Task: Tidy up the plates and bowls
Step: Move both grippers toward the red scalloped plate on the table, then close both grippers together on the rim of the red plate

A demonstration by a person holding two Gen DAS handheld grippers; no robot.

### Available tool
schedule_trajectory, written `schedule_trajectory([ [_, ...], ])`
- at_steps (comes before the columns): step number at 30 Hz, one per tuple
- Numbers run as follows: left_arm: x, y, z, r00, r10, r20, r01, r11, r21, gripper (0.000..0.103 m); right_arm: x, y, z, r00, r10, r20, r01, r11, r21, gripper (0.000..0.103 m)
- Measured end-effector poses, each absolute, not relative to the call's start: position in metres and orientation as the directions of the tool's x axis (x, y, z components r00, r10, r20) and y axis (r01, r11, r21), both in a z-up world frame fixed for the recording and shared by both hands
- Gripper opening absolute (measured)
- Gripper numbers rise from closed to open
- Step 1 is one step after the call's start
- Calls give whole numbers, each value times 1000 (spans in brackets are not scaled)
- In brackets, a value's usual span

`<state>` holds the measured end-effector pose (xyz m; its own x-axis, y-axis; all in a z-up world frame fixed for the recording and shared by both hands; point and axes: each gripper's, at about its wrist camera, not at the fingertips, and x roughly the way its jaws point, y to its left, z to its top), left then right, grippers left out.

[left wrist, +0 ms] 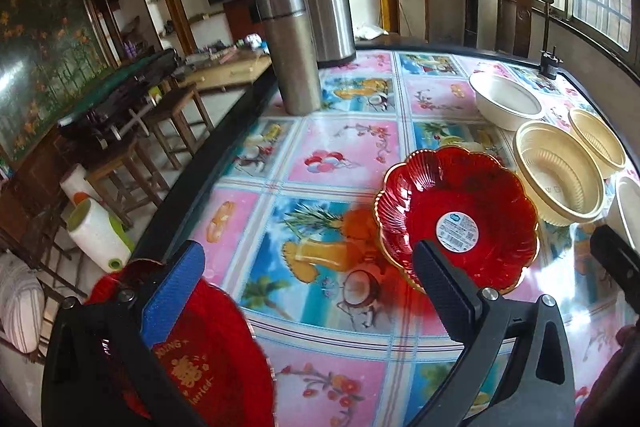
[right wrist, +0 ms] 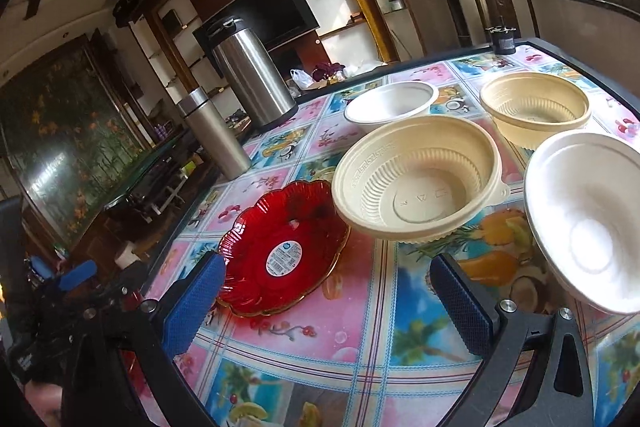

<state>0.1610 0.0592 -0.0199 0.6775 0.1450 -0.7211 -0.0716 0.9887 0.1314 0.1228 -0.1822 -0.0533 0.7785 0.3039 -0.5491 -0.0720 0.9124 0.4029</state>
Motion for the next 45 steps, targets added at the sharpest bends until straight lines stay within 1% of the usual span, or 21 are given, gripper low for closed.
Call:
schedule_trajectory([
  [3,176,65,-21,613,51,-788,-63,998,15,103,125,-184,-53,773,322,-546,-81,904,419,103],
  [6,189,69,-20,570,-19,-822,-70,995,-71,103,127,-186,-52,769,344,-540,-90,893,441,103],
  [9,204,77,-21,507,-139,-851,-75,976,-204,103,132,-189,-55,750,388,-536,-94,865,494,103],
  [12,216,84,-26,456,-233,-859,-110,943,-314,103,135,-194,-58,735,433,-521,-88,824,560,103],
  [14,221,89,-29,435,-309,-846,-138,905,-402,103,137,-197,-58,736,446,-509,-82,805,587,103],
  [16,223,90,-30,432,-349,-831,-158,879,-451,103,140,-197,-59,725,478,-495,-86,776,624,102],
  [22,233,79,-46,383,-362,-850,-173,875,-451,103,158,-196,-68,677,571,-464,-36,656,754,102],
  [26,238,77,-65,354,-384,-852,-189,863,-468,103,165,-191,-76,628,611,-481,-8,624,782,102],
  [29,236,77,-72,353,-404,-844,-187,853,-486,103,168,-194,-83,608,637,-473,14,587,810,102],
  [33,232,79,-76,382,-414,-826,-191,839,-509,103,171,-201,-93,604,649,-464,53,548,835,100],
  [36,229,81,-78,398,-413,-819,-206,830,-518,103,177,-203,-104,585,673,-452,83,505,859,94],
  [38,225,80,-78,415,-395,-820,-215,833,-510,102,182,-201,-111,567,694,-445,96,480,872,94],
  [40,222,78,-78,426,-385,-819,-215,836,-505,98,184,-200,-112,565,690,-453,97,489,867,90],
  [41,221,77,-78,428,-379,-821,-218,838,-501,96,184,-199,-110,571,682,-457,89,502,860,90],
  [42,220,76,-79,435,-371,-820,-230,835,-500,91,185,-198,-110,578,678,-454,81,506,859,90],
  [43,219,76,-79,444,-370,-816,-237,830,-505,83,186,-197,-110,579,676,-455,75,512,856,88],
  [44,218,75,-79,453,-367,-813,-243,826,-508,80,187,-196,-112,576,674,-463,74,521,851,85],
  [45,217,74,-80,460,-359,-812,-246,827,-506,73,188,-194,-113,570,674,-469,74,527,847,79],
])
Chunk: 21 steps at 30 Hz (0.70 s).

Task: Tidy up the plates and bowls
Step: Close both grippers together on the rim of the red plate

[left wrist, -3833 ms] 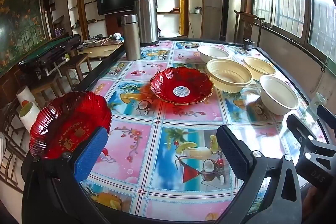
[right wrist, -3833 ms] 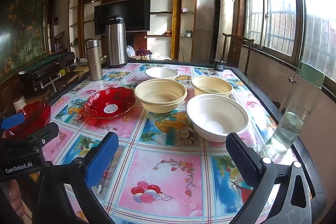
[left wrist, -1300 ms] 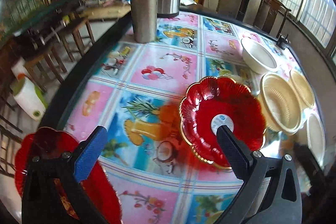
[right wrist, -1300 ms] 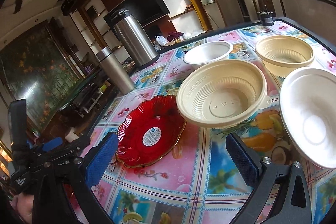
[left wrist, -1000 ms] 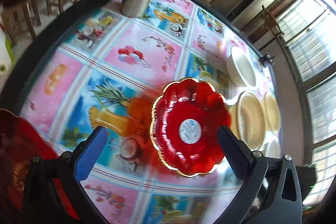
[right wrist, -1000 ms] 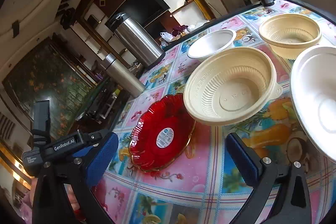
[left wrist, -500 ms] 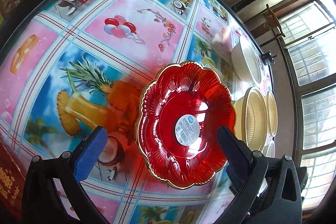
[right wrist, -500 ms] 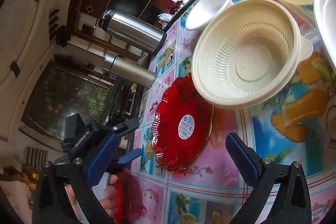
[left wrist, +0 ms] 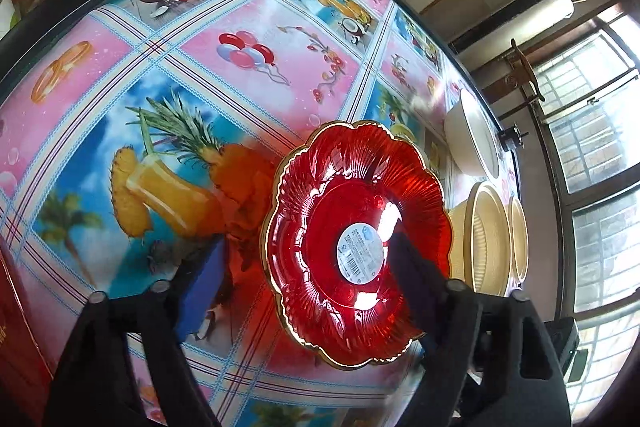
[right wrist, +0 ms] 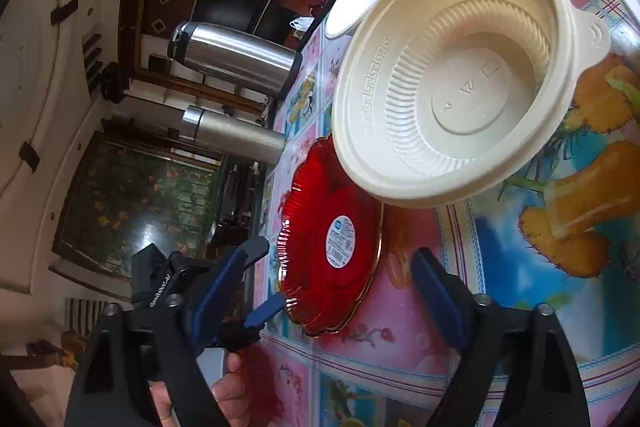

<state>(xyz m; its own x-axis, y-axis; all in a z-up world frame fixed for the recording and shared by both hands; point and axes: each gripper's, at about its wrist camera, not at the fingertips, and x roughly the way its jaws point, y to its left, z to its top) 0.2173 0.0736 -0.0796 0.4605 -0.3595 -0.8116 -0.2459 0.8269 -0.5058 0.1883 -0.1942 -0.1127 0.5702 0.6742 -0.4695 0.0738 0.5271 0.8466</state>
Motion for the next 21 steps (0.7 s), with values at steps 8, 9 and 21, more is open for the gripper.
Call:
schedule_trajectory([
  [8,214,69,-86,496,-296,-816,-262,845,-466,24,199,-185,-118,529,674,-516,81,566,821,47],
  [9,213,69,-87,500,-287,-817,-267,846,-461,19,201,-185,-118,527,673,-519,83,567,819,44],
  [21,206,72,-94,536,-295,-791,-263,832,-488,6,197,-192,-128,530,663,-528,110,564,819,23],
])
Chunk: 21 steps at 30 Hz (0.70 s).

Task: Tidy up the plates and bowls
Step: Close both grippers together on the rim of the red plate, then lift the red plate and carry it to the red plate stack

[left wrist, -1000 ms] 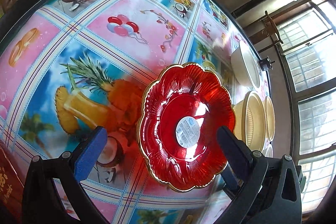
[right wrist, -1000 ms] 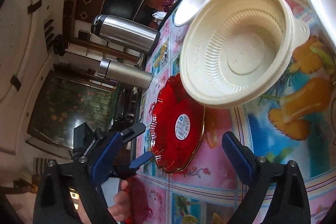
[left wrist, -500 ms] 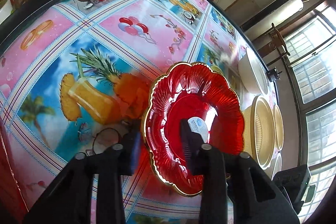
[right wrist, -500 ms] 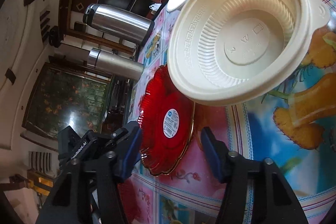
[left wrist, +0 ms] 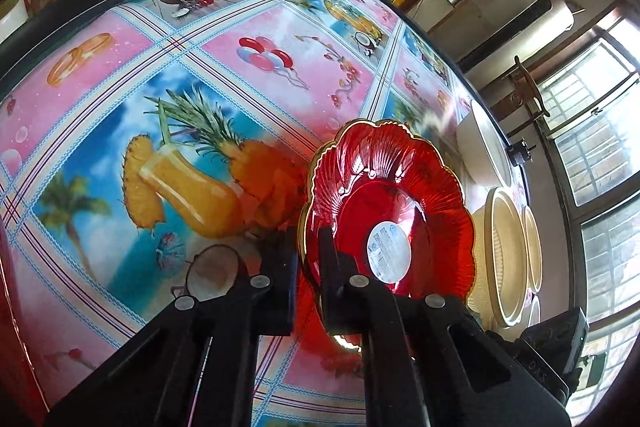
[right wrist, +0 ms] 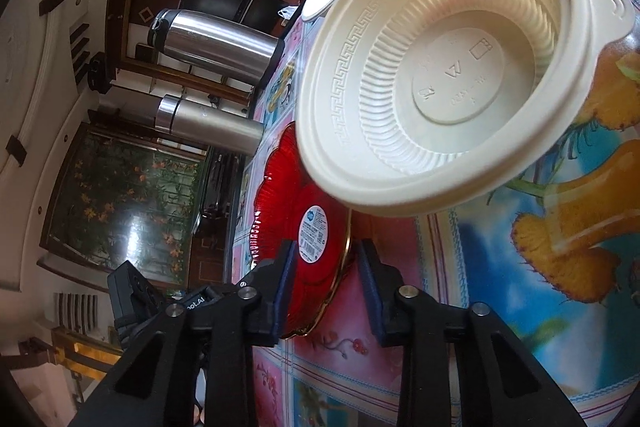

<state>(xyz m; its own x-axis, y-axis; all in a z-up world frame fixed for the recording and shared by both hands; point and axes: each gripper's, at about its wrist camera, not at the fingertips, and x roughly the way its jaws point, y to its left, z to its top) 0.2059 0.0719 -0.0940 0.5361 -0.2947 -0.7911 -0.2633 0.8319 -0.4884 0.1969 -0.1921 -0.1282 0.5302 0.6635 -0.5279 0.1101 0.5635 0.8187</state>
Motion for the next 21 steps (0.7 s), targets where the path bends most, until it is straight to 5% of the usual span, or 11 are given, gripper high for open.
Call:
schedule_trajectory([
  [3,202,71,-94,543,-291,-788,-264,831,-489,6,197,-198,-136,524,662,-536,139,554,820,10],
  [21,150,83,-66,568,-260,-781,-254,847,-467,7,195,-187,-132,489,686,-539,96,571,815,12],
])
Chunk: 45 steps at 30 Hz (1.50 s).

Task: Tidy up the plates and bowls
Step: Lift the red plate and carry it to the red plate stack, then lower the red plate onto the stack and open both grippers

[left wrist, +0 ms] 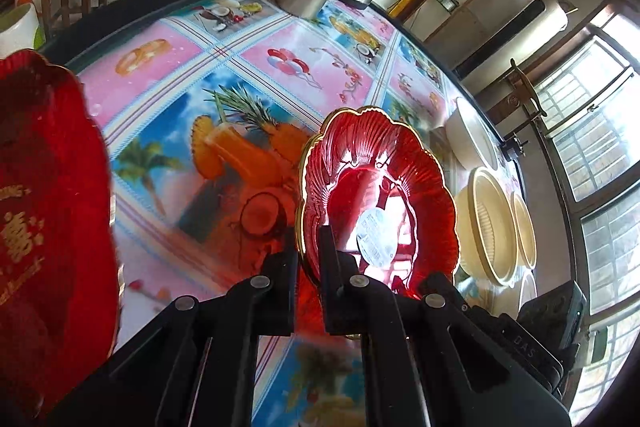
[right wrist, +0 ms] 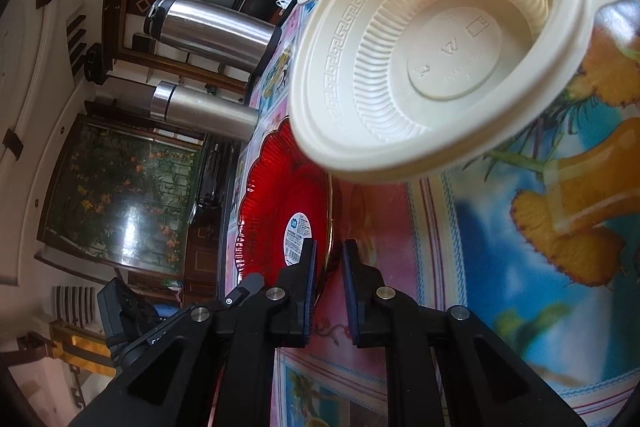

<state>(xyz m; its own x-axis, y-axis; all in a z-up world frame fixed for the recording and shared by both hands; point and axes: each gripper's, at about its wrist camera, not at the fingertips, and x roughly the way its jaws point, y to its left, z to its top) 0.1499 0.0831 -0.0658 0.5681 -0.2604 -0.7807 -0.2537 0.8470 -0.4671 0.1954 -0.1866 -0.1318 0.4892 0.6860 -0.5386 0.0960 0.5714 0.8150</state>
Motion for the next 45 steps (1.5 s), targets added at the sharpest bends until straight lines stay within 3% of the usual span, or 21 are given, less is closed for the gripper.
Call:
schedule_trajectory([
  [6,119,88,-49,599,-250,-760,-223,860,-459,7,181,-181,-121,497,689,-527,24,597,802,12],
  [15,64,114,-21,670,-196,-716,-177,894,-411,8,127,-169,-89,586,680,-441,-138,620,773,12],
  [26,9,223,-21,710,-46,-703,-329,861,-388,9,84,-95,-52,529,736,-423,-261,615,744,12],
  [34,20,258,-52,653,2,-758,-391,858,-334,12,74,6,-50,420,746,-517,-325,656,682,13],
  [45,28,255,-60,620,45,-784,-381,890,-249,13,65,53,-73,383,630,-675,-317,776,545,15],
])
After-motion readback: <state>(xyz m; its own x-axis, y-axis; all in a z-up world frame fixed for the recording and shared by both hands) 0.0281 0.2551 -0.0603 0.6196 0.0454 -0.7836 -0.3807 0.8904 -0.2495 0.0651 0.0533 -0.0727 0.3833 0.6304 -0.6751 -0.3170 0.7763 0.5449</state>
